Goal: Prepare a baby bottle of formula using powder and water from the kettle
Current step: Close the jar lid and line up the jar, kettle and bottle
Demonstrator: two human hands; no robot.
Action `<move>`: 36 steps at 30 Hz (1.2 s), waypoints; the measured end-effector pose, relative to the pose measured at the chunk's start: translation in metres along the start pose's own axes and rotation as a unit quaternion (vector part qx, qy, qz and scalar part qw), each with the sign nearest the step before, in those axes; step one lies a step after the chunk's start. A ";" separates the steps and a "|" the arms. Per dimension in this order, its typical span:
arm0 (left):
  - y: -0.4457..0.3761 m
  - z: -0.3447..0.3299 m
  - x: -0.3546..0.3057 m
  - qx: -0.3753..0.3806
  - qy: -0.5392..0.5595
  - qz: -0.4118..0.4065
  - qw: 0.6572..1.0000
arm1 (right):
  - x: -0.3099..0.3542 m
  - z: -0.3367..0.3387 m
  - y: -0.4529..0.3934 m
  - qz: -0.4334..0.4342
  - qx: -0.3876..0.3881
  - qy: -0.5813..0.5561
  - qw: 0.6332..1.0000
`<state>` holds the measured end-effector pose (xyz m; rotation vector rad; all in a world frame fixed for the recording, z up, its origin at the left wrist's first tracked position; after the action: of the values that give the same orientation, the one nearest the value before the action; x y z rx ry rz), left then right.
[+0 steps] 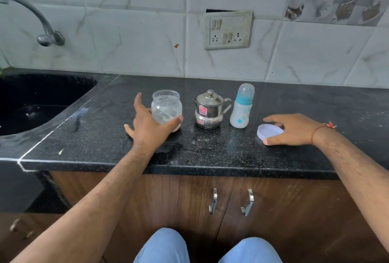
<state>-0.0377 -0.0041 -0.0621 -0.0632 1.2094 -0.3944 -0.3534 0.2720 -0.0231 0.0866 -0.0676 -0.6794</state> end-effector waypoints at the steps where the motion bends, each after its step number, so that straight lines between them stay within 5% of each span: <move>1: 0.001 0.000 0.000 0.008 -0.007 -0.002 1.000 | 0.006 0.001 0.006 0.005 0.004 -0.010 1.000; 13: 0.035 -0.015 -0.013 0.166 -0.025 -0.062 0.984 | 0.139 0.048 0.035 0.157 -0.096 -0.114 0.976; 20: 0.039 -0.014 -0.015 0.171 -0.037 -0.073 0.982 | 0.209 0.085 0.019 0.222 -0.126 -0.078 0.964; 29: 0.041 -0.014 -0.017 0.181 -0.041 -0.088 0.979 | 0.280 0.086 0.006 0.319 0.035 0.051 0.946; 36: 0.041 -0.012 -0.022 0.166 -0.065 -0.106 0.978 | 0.302 0.092 0.009 0.319 0.031 0.187 0.929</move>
<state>-0.0448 0.0430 -0.0569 0.0701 0.9981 -0.7626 -0.1216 0.0830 0.0795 0.2413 0.2436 -0.0003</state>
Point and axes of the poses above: each hand's wrist, its own y-axis away from the middle knuckle, its own z-axis out of the back of the hand, x = y × z, the point moved 10 cm from there along -y, towards the middle knuckle, and after that the axes turned 4 degrees about y, right-handed, at the moved point
